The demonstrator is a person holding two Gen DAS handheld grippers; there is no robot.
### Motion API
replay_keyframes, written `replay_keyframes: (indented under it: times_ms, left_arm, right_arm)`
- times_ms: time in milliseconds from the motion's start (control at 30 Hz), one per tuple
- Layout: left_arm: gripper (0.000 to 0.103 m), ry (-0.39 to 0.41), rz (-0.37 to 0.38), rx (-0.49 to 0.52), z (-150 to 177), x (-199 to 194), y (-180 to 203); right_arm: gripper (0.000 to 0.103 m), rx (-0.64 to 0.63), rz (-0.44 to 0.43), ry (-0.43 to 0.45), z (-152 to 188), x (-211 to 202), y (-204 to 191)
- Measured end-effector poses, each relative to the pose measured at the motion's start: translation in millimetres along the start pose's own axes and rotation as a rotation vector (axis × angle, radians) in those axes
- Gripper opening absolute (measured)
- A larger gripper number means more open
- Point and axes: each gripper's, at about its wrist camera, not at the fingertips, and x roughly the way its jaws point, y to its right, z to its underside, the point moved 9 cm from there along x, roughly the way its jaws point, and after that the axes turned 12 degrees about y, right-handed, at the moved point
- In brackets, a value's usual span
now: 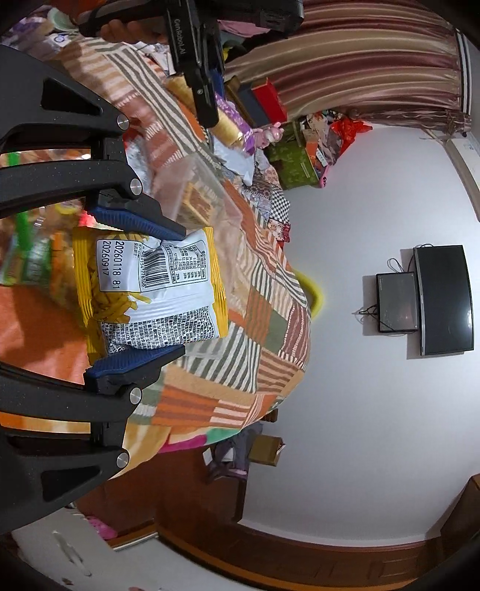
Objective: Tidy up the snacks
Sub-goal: 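Lower both held snacks into the clear box and open both tools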
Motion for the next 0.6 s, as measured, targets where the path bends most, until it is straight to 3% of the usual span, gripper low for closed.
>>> replay_keyframes:
  times_ms: [600]
  left_arm:
    - [0.049,-0.128,0.080,0.059,-3,116,15]
  right_arm:
    - [0.052,0.010,-0.019,-0.123,17,92,17]
